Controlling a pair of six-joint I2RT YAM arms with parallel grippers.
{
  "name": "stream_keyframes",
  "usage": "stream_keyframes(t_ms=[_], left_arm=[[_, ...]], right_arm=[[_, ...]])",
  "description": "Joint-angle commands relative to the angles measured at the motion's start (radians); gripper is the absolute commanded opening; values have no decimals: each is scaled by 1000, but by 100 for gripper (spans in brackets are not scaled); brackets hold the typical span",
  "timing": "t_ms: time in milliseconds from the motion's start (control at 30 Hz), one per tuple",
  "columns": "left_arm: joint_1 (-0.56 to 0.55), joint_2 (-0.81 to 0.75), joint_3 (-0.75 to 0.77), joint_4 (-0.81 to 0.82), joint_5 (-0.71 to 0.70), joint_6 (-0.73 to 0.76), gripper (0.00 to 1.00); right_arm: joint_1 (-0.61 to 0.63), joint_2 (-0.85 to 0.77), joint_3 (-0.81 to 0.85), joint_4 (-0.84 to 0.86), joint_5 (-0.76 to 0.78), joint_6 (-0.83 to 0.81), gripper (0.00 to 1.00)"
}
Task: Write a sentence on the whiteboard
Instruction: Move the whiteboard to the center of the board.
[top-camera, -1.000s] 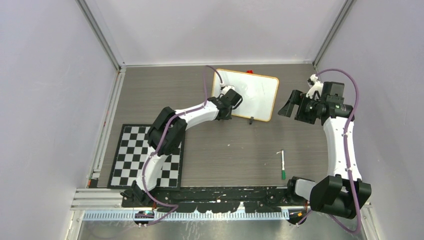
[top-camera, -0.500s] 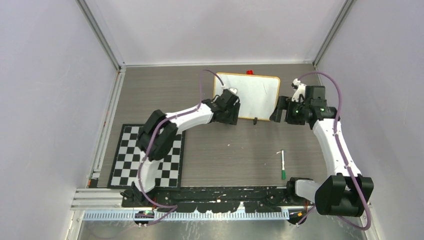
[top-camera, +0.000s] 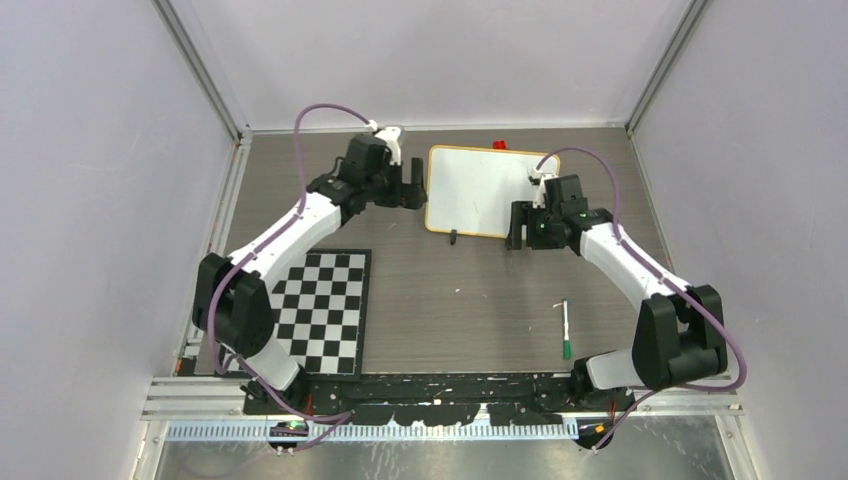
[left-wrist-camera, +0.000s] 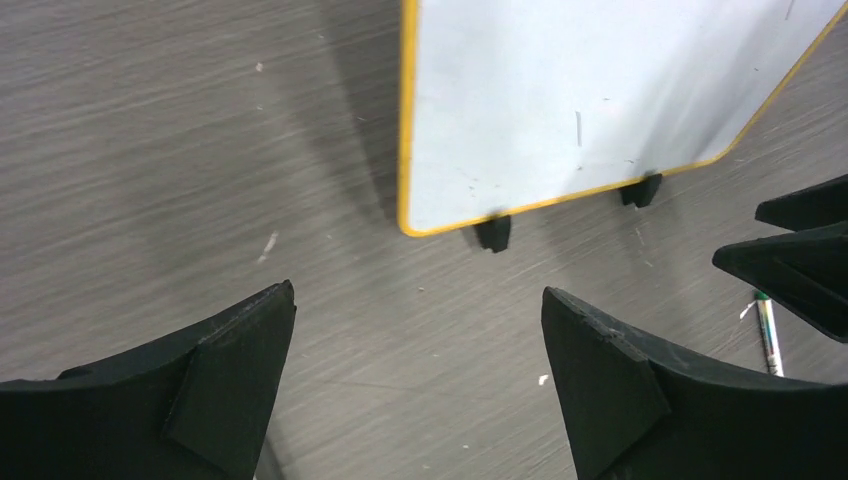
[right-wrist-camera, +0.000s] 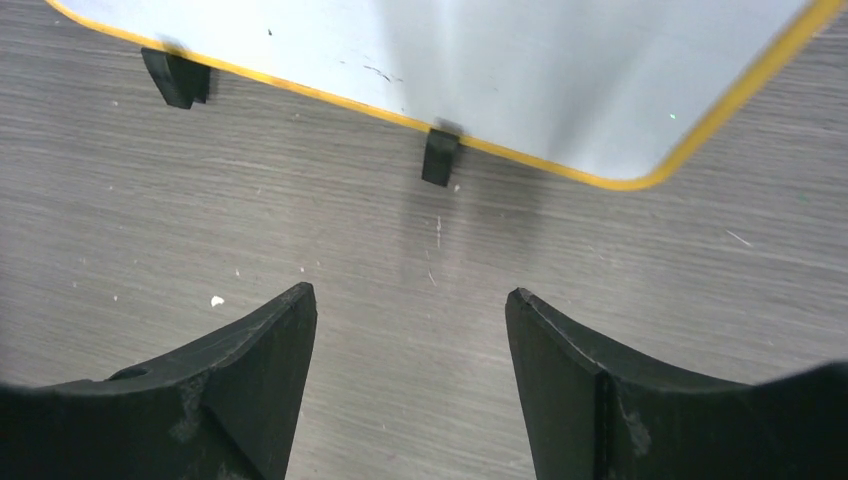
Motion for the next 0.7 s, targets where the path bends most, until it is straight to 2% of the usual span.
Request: stream_keyframes(t_ms=[0, 67, 133, 367, 567, 667], left_arm=[[128, 7, 0, -2, 236, 136, 95], [216, 36, -4, 42, 415, 89, 94], [279, 61, -29, 134, 515, 9, 91], [304, 103, -96, 295, 504, -86, 87], [304, 121, -104, 368, 506, -99, 86], [305, 143, -84, 374, 511, -100, 86]], right_arm=[[48, 72, 13, 128, 65, 44, 72], [68, 97, 8, 157, 101, 53, 69], [91, 116, -2, 188, 146, 65, 68], [125, 195, -20, 290, 295, 81, 61], [148, 240, -19, 361, 323, 105, 53], [160, 281, 6, 342, 330, 112, 49]])
